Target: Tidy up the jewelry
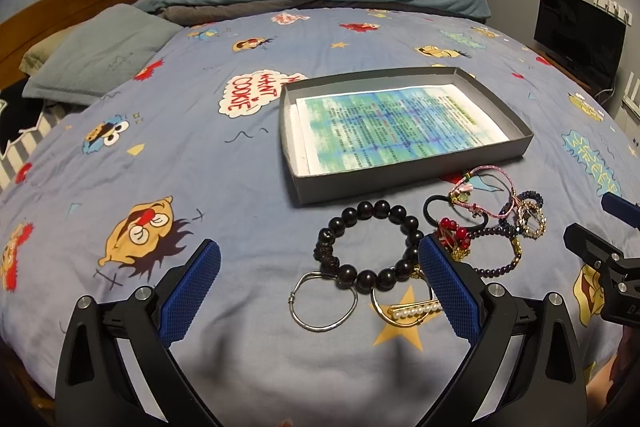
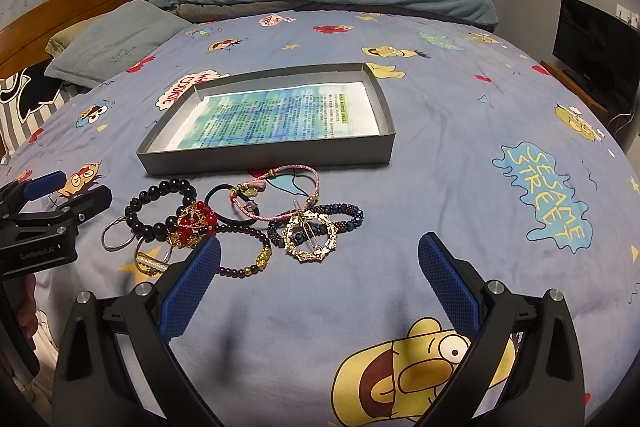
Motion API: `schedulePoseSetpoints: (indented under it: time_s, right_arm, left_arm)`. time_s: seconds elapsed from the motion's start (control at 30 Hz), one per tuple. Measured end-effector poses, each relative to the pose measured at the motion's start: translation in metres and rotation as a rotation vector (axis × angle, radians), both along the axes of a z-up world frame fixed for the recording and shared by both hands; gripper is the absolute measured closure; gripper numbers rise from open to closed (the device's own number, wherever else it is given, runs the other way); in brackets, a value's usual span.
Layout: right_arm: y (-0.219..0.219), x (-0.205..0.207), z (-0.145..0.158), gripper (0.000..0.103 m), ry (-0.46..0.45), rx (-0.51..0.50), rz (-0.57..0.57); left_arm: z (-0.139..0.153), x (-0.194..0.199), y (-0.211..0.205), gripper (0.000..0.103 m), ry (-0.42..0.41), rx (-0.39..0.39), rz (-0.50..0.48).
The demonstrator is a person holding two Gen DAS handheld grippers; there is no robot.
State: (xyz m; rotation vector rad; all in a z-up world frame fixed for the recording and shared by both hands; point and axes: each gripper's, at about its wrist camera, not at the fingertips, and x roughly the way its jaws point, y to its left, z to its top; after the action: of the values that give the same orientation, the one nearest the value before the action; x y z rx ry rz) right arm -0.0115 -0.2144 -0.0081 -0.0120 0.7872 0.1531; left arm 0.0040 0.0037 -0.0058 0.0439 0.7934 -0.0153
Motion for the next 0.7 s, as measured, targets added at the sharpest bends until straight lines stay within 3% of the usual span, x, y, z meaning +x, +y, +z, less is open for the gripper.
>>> schedulePoseSetpoints:
  time_s: [0.7]
  right_arm:
    - [-0.006, 0.031, -0.006, 0.005, 0.001, 0.03, 0.035]
  left_arm:
    - [-0.013, 0.012, 0.012, 0.005, 0.009, -0.036, -0.02]
